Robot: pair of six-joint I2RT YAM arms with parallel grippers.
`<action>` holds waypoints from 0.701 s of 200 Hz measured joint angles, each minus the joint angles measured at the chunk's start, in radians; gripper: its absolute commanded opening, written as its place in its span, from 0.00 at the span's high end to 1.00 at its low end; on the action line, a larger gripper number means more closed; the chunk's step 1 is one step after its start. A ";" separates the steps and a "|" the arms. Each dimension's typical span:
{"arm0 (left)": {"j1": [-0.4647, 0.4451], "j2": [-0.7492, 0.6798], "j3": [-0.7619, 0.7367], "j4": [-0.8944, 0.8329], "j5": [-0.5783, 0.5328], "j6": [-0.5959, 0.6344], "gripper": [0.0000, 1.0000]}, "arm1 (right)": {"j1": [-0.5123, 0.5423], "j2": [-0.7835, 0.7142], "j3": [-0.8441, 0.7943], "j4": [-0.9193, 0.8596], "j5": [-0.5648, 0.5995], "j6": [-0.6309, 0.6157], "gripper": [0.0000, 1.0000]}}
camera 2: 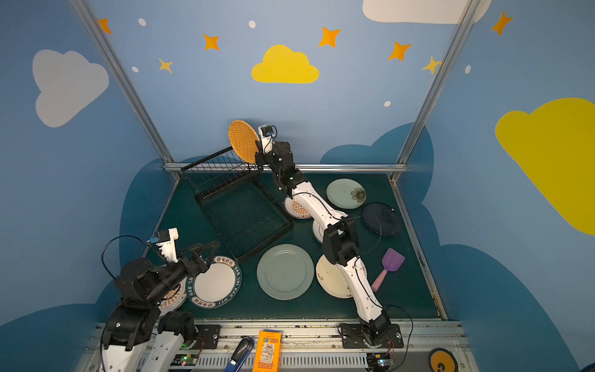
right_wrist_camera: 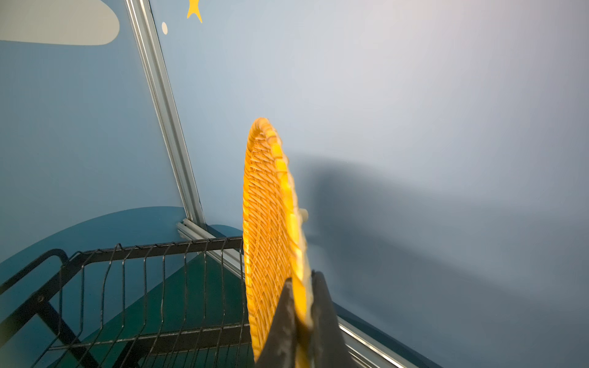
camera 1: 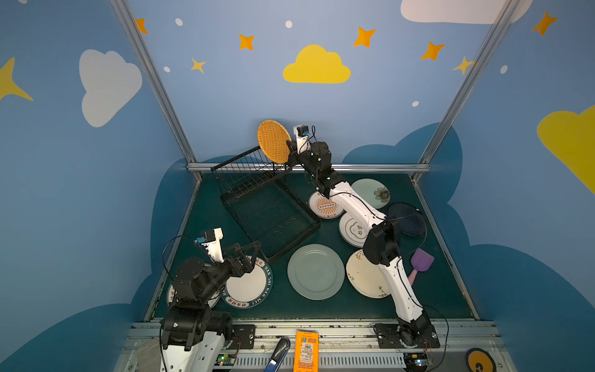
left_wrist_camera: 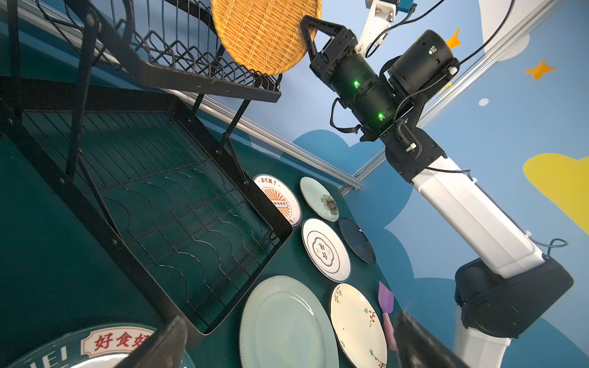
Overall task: Load the plates into the dish rack
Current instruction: 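Move the woven plate over the rack's upper tier and lower it into a slot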
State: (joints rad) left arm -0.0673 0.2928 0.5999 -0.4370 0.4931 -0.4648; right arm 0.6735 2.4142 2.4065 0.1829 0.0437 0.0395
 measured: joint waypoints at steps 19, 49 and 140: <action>0.000 0.000 0.000 0.000 0.003 0.000 0.00 | 0.014 0.003 0.000 0.000 0.034 -0.026 1.00; 0.000 0.000 0.000 0.000 0.005 0.000 0.00 | 0.031 0.008 0.000 0.000 0.093 -0.053 1.00; 0.000 0.000 0.000 0.000 0.014 0.000 0.00 | 0.067 0.008 -0.038 0.056 0.189 -0.105 1.00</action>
State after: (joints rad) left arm -0.0673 0.2928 0.5999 -0.4366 0.5068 -0.4648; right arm 0.7403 2.4222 2.3688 0.2386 0.2329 -0.0658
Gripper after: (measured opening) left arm 0.996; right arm 0.066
